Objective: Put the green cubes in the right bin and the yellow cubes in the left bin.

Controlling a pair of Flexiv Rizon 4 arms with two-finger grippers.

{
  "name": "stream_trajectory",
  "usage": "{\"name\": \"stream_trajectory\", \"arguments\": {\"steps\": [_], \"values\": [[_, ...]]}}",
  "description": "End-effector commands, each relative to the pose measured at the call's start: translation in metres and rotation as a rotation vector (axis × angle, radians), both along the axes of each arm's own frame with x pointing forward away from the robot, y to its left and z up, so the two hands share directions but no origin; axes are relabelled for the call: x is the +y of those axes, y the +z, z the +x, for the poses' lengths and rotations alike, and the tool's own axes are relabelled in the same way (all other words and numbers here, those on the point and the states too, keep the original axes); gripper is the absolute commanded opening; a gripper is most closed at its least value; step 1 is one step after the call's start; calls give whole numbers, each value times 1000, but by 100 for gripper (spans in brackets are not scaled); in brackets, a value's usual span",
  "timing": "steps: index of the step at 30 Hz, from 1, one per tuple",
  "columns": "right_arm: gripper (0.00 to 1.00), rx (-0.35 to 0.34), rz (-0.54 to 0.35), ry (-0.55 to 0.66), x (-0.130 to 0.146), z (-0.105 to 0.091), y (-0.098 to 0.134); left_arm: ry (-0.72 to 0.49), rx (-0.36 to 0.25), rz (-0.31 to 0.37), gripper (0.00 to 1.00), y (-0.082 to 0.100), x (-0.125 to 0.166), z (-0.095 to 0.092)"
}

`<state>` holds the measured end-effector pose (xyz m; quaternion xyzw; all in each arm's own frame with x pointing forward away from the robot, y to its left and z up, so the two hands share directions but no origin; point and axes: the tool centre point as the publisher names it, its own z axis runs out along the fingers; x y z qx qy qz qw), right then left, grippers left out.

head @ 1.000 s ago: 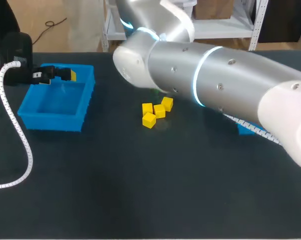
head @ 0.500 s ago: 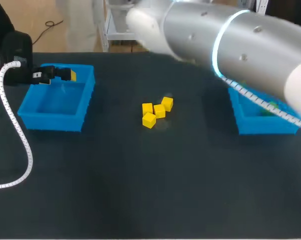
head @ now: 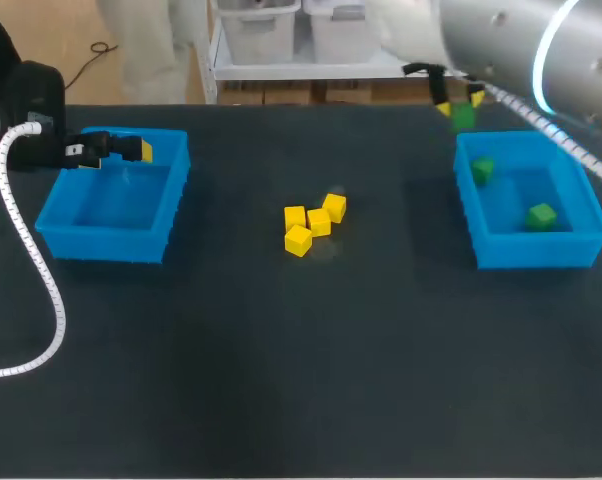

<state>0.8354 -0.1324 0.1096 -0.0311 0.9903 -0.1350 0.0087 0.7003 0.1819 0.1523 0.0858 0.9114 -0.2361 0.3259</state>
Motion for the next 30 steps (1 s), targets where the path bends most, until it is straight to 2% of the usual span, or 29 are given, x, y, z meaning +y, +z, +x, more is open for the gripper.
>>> {"name": "stream_trajectory", "arguments": {"steps": [1, 5, 11, 15, 21, 22, 24, 25, 26, 27, 30], "values": [[0, -309, 80, 43, -36, -23, -2, -1, -2, -2, 100, -1, 1, 0], [0, -295, 87, -5, -57, -32, -12, -1, -2, -2, 100, -1, 1, 0], [0, -246, 109, -51, -73, -41, -39, -1, -2, -2, 100, -1, 1, 0], [0, -231, 119, -56, -74, -41, -50, -1, -2, -2, 100, -1, 1, 0], [0, -234, 120, -35, -67, -37, -50, -1, -2, -2, 100, -1, 1, 0], [13, -237, 118, -31, -66, -37, -49, -1, -2, -2, 100, -1, 1, 0], [24, -240, 116, -29, -66, -35, -47, -1, -2, -2, 100, -1, 1, 0], [42, -240, 114, -27, -65, -35, -47, -1, -2, -2, 100, -1, 1, 0], [87, -240, 111, -24, -64, -34, -46, -1, -2, -2, 100, -1, 1, 0], [100, -241, 108, -21, -63, -34, -45, -1, -2, -2, 100, -1, 1, 0], [100, -247, 104, -5, -62, -34, -43, -1, -2, -2, 100, -1, 1, 0]]}}
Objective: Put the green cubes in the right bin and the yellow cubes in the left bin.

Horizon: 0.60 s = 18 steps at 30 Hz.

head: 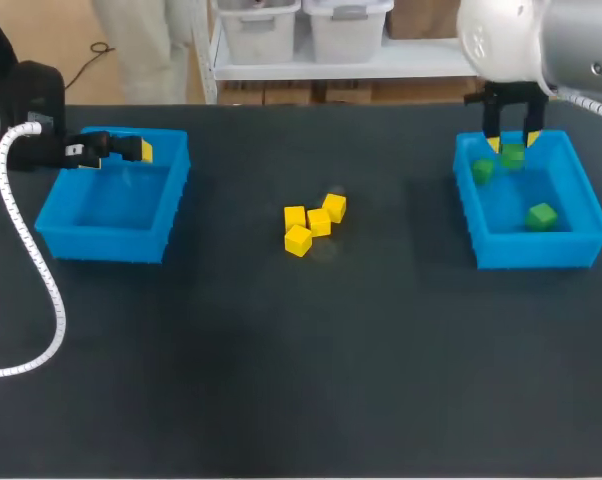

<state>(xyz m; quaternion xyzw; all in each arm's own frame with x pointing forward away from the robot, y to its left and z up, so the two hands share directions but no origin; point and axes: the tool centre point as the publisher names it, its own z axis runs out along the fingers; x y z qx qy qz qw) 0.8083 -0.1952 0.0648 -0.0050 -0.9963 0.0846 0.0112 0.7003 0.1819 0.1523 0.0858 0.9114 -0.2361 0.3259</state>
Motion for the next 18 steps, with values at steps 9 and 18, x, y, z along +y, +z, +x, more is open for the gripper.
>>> {"name": "stream_trajectory", "arguments": {"steps": [9, 18], "values": [[100, -318, -2, 40, 2, -7, 6, -1, -2, -2, 100, -1, 1, 0], [100, -318, -2, 40, 2, -7, 6, -1, -2, -2, 100, -1, 1, 0]]}}
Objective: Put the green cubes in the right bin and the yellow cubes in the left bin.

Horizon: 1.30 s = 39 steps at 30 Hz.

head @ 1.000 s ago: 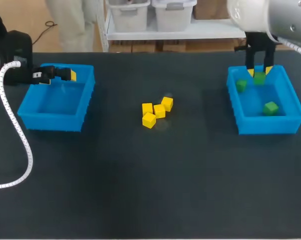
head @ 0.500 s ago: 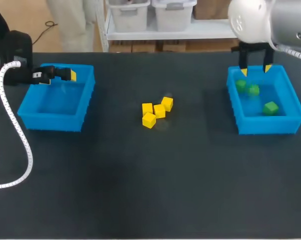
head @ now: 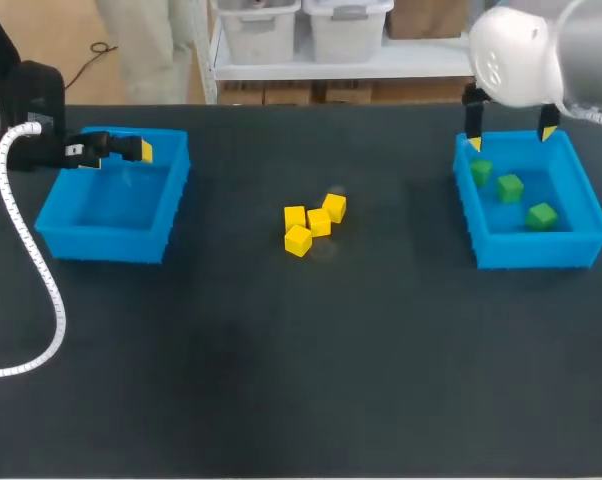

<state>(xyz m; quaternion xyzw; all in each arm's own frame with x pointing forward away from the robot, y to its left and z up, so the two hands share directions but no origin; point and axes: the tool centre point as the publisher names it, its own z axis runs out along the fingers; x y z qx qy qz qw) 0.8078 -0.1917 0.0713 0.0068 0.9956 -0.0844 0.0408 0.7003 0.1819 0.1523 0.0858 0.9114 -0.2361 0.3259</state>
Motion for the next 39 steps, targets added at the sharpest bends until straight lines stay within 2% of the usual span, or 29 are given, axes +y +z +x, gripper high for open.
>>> {"name": "stream_trajectory", "arguments": {"steps": [1, 18, 21, 26, 33, 36, 39], "values": [[100, -214, -3, 35, -2, -6, 0, -1, -2, -2, 100, -1, 1, 0], [100, -214, -3, 35, -2, -6, 0, -1, -2, -2, 100, -1, 1, 0], [100, -214, -3, 35, -2, -6, 0, 32, 20, 44, 100, -2, 0, 4], [100, -214, -3, 35, -2, -6, 0, 19, 37, 98, 100, 8, -15, 14], [100, -214, -3, 35, -2, -6, 0, -68, 45, 174, 100, 21, -50, 23], [100, -214, -3, 35, -2, -6, 0, -120, 70, 214, 100, 17, -70, 25], [100, -214, -3, 35, -2, -6, 0, -182, 114, 249, 100, 5, -90, 25]]}}
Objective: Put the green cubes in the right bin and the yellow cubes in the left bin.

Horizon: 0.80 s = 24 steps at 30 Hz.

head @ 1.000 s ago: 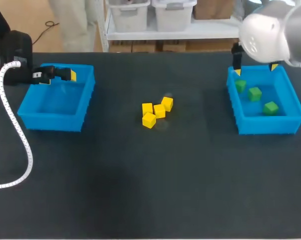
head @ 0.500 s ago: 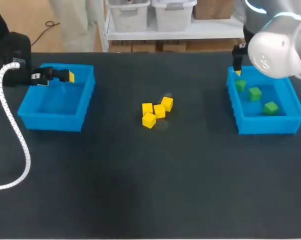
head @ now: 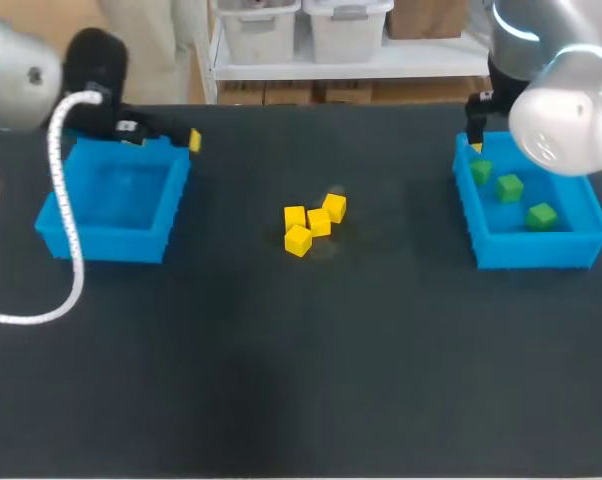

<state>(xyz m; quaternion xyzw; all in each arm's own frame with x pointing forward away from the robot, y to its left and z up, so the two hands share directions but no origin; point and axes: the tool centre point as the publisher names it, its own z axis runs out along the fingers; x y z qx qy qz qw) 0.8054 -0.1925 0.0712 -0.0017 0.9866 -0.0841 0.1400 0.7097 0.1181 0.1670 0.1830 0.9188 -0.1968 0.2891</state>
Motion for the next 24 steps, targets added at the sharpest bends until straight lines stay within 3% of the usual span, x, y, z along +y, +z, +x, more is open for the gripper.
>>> {"name": "stream_trajectory", "arguments": {"steps": [1, 13, 24], "values": [[100, -17, 0, 1, -1, -4, 0, -21, 100, 130, 100, -15, -34, 15], [100, -17, 0, 1, -1, -4, 0, -119, 150, 229, 100, -55, -84, 17], [100, -17, 0, 1, -1, -4, 0, -162, 180, 259, 100, -80, -100, 15]]}}
